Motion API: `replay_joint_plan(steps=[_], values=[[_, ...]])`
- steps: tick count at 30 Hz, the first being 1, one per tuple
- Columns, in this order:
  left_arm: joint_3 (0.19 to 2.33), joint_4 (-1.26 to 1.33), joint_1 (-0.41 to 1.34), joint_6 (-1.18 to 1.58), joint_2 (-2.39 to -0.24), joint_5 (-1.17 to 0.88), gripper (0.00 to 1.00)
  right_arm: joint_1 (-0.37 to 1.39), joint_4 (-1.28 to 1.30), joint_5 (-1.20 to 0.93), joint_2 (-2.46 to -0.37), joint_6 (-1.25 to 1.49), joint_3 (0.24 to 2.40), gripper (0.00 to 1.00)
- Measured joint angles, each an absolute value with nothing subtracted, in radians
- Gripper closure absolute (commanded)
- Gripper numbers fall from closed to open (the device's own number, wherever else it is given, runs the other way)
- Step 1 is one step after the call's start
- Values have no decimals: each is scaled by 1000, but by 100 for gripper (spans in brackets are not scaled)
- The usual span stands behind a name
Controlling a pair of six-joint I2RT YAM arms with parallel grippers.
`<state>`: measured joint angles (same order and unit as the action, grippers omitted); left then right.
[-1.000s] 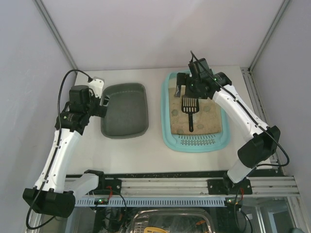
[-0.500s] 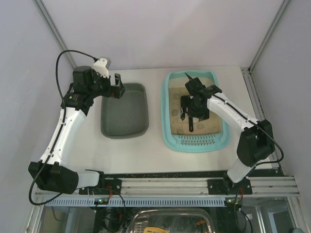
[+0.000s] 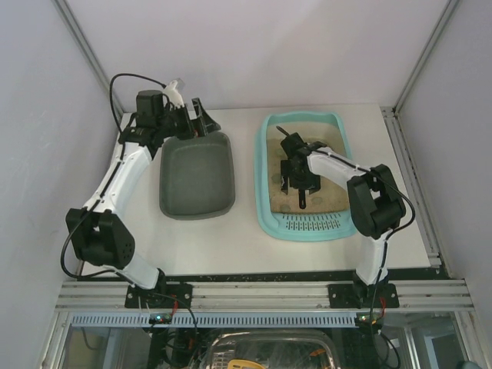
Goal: Clean the litter box
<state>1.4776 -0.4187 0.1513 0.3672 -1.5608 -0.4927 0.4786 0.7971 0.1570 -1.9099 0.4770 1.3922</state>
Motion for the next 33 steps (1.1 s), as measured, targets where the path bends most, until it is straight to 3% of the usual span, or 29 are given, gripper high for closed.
replay_joint_plan(steps=[4, 9, 13, 17, 22, 25, 30, 33], values=[[1520, -412, 156, 403, -1571, -489, 3, 472, 781, 171, -1930, 471, 1388, 26], [1546, -381, 171, 426, -1571, -485, 6, 449, 751, 178, -1938, 462, 1388, 41], [1546, -380, 200, 436, -1573, -492, 16, 425, 724, 170, -1955, 459, 1385, 49], [1546, -375, 215, 452, -1578, -509, 12, 416, 689, 148, -1967, 461, 1366, 58], [1534, -367, 216, 461, -1579, -509, 9, 414, 655, 119, -1966, 461, 1354, 79], [1517, -360, 216, 463, -1579, -508, 6, 415, 653, 123, -1964, 457, 1353, 100], [1513, -359, 234, 459, -1611, -509, 8, 410, 654, 139, -1948, 444, 1345, 100], [1519, -360, 248, 452, -1652, -513, 0, 404, 678, 159, -1908, 427, 1328, 100]])
